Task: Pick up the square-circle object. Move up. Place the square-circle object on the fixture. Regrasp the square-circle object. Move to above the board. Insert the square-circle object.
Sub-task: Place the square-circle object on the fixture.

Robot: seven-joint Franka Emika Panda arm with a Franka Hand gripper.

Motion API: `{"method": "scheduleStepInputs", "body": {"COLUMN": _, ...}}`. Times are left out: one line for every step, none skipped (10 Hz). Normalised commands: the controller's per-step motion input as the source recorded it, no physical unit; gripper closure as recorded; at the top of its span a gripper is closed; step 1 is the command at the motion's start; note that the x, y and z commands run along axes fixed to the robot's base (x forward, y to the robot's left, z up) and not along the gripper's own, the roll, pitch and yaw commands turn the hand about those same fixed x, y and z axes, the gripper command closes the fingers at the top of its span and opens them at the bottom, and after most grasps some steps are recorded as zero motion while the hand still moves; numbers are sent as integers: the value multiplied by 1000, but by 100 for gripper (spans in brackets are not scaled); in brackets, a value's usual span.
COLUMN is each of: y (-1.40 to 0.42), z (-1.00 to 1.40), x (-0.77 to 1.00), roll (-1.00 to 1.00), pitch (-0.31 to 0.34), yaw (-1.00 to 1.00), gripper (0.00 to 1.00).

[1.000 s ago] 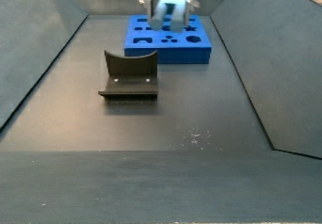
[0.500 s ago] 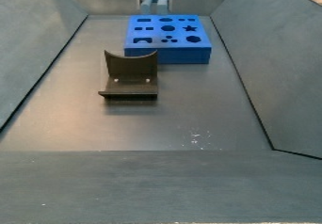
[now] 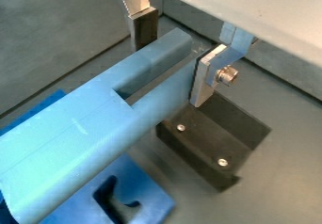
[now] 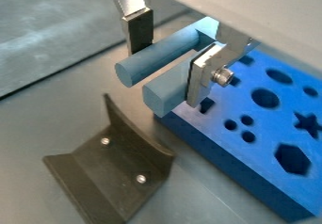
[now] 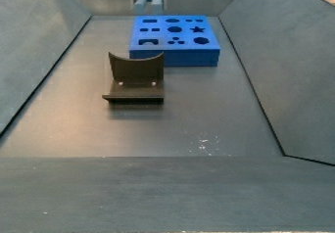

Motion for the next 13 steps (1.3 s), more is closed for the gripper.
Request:
{"method": "scheduleStepInputs", "body": {"y": 1000, "z": 76, "x": 390, "roll": -1000, "pitch": 127, "yaw": 85, "gripper": 100}}
{"method": "scheduleStepInputs", "body": {"y": 910, "z": 55, "x": 338, "roll": -1000, "pitch": 156, "yaw": 70, "gripper": 100}}
{"method": "scheduleStepInputs", "body": {"y": 658, "z": 26, "x": 229, "roll": -1000, "pitch": 203, "yaw": 36, "gripper": 100}}
{"method": "scheduleStepInputs", "body": {"y": 470, "z": 13, "x": 153, "roll": -861, "pitch": 211, "yaw": 3, "gripper": 100}}
{"method": "scheduleStepInputs", "body": {"y": 294, "z": 12, "x": 94, "roll": -672, "pitch": 192, "yaw": -32, "gripper": 100}}
{"method": "scheduleStepInputs", "body": {"y": 128, "z": 9, "x": 73, "roll": -485, "pitch": 161, "yaw": -61, "gripper": 100}}
{"method": "scheduleStepInputs", "body": {"y": 35, "z": 0, "x": 67, "roll": -255, "pitch": 122, "yaw": -76, "gripper": 100}}
{"method": "scheduleStepInputs", "body": {"y": 67, "z": -1000, "x": 110, "roll": -1000, "pitch": 2, "yaw": -124, "gripper": 100}}
{"method": "scheduleStepInputs", "body": {"y": 78, "z": -1000, "x": 116, "roll": -1000, "pitch": -12, "yaw": -130, "gripper": 100}}
{"method": "scheduleStepInputs", "body": {"y": 81, "z": -1000, "x": 123, "roll": -1000, "pitch": -1, "yaw": -126, "gripper": 100}}
{"method": "scheduleStepInputs", "body": {"y": 80, "z": -1000, "x": 131, "roll": -1000, "pitch": 15, "yaw": -124, "gripper": 100}}
{"method": "scheduleStepInputs", "body": {"y": 90, "z": -1000, "x": 142, "roll": -1000, "pitch": 29, "yaw": -123, "gripper": 100}}
{"method": "scheduleStepInputs", "body": {"y": 96, "z": -1000, "x": 149, "roll": -953, "pitch": 30, "yaw": -121, "gripper": 100}}
